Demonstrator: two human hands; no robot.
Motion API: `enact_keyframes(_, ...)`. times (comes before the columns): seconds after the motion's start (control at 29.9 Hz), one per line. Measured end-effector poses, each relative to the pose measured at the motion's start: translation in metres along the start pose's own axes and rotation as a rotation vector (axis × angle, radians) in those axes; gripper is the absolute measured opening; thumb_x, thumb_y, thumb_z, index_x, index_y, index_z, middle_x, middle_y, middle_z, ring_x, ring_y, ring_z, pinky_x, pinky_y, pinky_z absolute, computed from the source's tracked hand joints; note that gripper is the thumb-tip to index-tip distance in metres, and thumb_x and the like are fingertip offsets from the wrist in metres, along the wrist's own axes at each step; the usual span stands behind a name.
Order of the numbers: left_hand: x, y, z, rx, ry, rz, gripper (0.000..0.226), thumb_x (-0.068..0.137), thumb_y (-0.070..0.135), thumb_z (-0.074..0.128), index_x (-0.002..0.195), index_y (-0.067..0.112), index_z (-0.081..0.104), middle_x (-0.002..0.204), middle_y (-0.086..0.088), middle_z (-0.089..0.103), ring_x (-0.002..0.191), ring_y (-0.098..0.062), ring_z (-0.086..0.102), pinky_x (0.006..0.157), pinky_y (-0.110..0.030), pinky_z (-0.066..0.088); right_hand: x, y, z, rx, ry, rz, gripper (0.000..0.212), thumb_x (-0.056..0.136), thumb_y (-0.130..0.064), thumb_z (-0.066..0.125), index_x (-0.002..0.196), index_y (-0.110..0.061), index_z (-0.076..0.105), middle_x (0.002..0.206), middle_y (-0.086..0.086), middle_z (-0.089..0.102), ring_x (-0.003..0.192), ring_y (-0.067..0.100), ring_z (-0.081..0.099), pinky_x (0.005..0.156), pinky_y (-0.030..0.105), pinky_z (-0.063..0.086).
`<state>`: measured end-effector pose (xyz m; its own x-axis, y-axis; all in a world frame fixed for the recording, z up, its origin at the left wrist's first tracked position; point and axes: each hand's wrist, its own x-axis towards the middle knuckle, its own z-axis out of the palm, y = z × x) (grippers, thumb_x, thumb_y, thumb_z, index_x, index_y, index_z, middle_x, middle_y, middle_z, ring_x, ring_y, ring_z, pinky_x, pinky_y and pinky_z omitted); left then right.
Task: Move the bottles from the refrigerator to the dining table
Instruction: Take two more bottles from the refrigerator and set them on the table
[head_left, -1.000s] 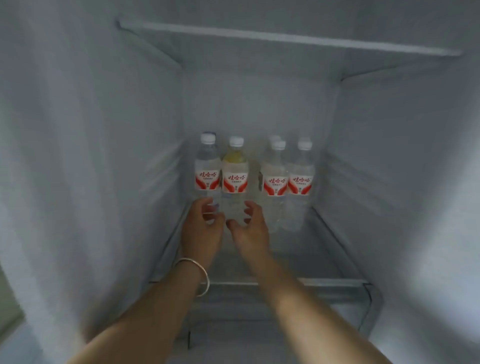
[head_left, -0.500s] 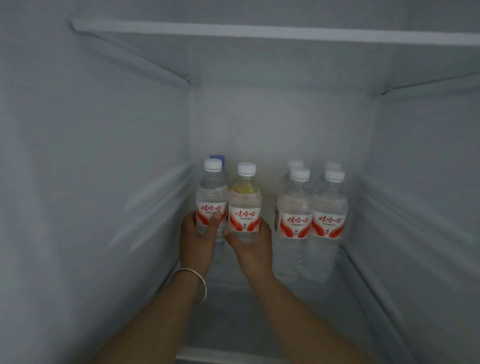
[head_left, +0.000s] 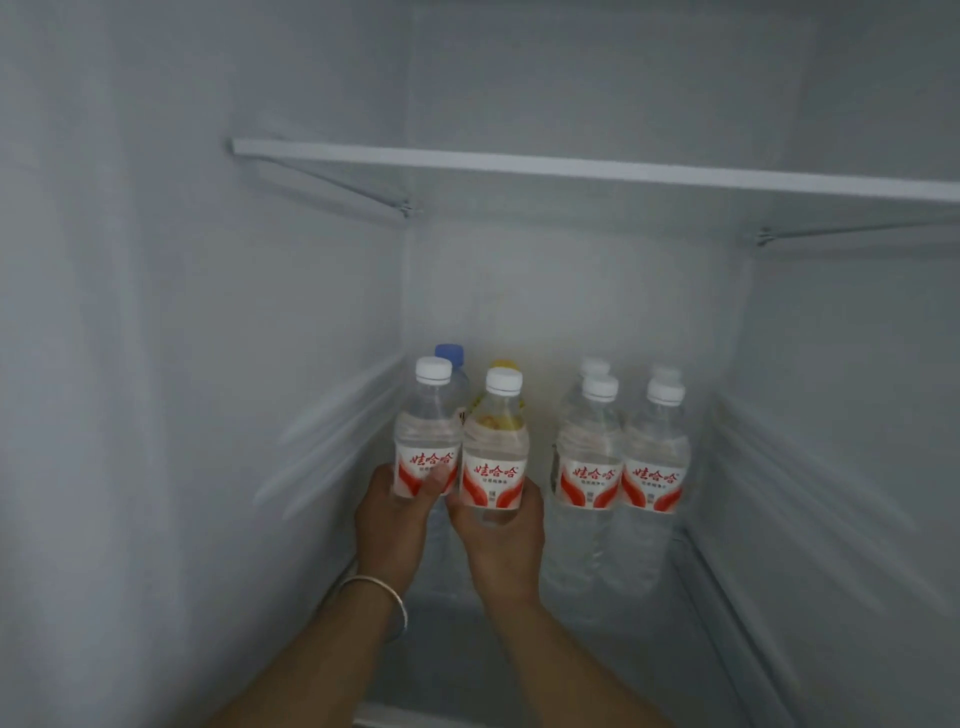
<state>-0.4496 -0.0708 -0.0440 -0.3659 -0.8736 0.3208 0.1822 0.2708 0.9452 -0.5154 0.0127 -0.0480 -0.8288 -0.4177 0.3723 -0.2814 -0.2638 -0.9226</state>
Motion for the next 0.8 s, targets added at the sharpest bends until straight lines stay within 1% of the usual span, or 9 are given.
enact_keyframes(0.1,-0.021,0.020,-0.003,-0.016,0.078,0.006,0.067,0.051,0.070,0.064,0.098,0.022,0.062,0.091,0.010,0.069,0.086,-0.010,0.067,0.080,-0.034,0.052,-0.017,-0.021,-0.009,-0.006,-0.001,-0.021,0.054,0.064,-0.021,0.085,0.102,-0.035,0.049,0.096,-0.015,0.064,0.089,0.005,0.066,0.065,0.011,0.051)
enact_keyframes(0.17,-0.037,0.035,-0.005,-0.042,0.070,0.020,0.052,0.057,0.061,0.071,0.094,0.027,0.059,0.087,0.016,0.065,0.086,-0.012,0.065,0.079,-0.032,0.049,-0.033,-0.039,-0.016,0.000,0.002,-0.026,0.053,0.065,-0.026,0.084,0.102,-0.038,0.047,0.093,-0.021,0.062,0.084,-0.003,0.064,0.062,0.007,0.049)
enact_keyframes(0.27,-0.069,0.053,-0.015,-0.097,0.025,0.060,0.038,0.069,0.047,0.074,0.096,0.027,0.057,0.091,0.009,0.066,0.086,-0.012,0.065,0.075,-0.026,0.047,-0.068,-0.068,-0.029,-0.038,0.026,-0.053,0.058,0.066,-0.031,0.083,0.109,-0.038,0.044,0.092,-0.026,0.058,0.081,-0.010,0.058,0.058,0.002,0.045)
enact_keyframes(0.37,-0.113,0.072,-0.034,-0.164,-0.081,0.118,0.041,0.067,0.057,0.071,0.095,0.029,0.061,0.094,0.009,0.070,0.085,-0.005,0.067,0.074,-0.025,0.048,-0.117,-0.095,-0.047,-0.044,0.082,-0.074,0.053,0.064,-0.022,0.084,0.105,-0.028,0.052,0.090,-0.019,0.064,0.080,-0.006,0.065,0.057,0.003,0.046)
enact_keyframes(0.47,-0.169,0.083,-0.055,-0.241,-0.244,0.047,0.057,0.058,0.070,0.070,0.097,0.029,0.067,0.093,0.009,0.074,0.088,-0.004,0.069,0.082,-0.034,0.054,-0.182,-0.117,-0.066,-0.077,0.171,-0.105,0.045,0.061,-0.018,0.086,0.096,-0.024,0.058,0.080,-0.013,0.069,0.070,-0.008,0.066,0.056,0.006,0.047)
enact_keyframes(0.54,-0.211,0.090,-0.071,-0.265,-0.314,0.015,0.057,0.055,0.070,0.071,0.095,0.029,0.068,0.090,0.009,0.074,0.088,-0.006,0.069,0.081,-0.034,0.055,-0.229,-0.131,-0.082,-0.108,0.251,-0.104,0.046,0.057,-0.025,0.088,0.093,-0.025,0.059,0.078,-0.011,0.072,0.071,-0.002,0.068,0.059,0.012,0.051)
enact_keyframes(0.6,-0.253,0.099,-0.086,-0.272,-0.383,0.030,0.058,0.053,0.069,0.066,0.096,0.029,0.065,0.090,0.009,0.073,0.086,-0.004,0.068,0.076,-0.027,0.053,-0.278,-0.141,-0.097,-0.137,0.298,-0.074,0.050,0.056,-0.032,0.088,0.096,-0.026,0.059,0.081,-0.011,0.073,0.074,0.000,0.069,0.064,0.018,0.055)
enact_keyframes(0.74,-0.332,0.122,-0.107,-0.305,-0.502,0.007,0.050,0.057,0.065,0.072,0.092,0.030,0.064,0.087,0.008,0.072,0.083,-0.002,0.067,0.072,-0.022,0.052,-0.365,-0.165,-0.128,-0.233,0.431,-0.005,0.055,0.057,-0.046,0.084,0.100,-0.030,0.055,0.089,-0.013,0.070,0.075,-0.005,0.067,0.062,0.010,0.051)
enact_keyframes(0.8,-0.371,0.132,-0.111,-0.321,-0.575,0.012,0.057,0.058,0.068,0.070,0.097,0.026,0.064,0.089,0.006,0.072,0.083,-0.005,0.068,0.072,-0.021,0.051,-0.400,-0.178,-0.147,-0.274,0.496,-0.002,0.053,0.057,-0.046,0.084,0.098,-0.031,0.054,0.087,-0.015,0.068,0.074,-0.008,0.065,0.059,0.007,0.048)
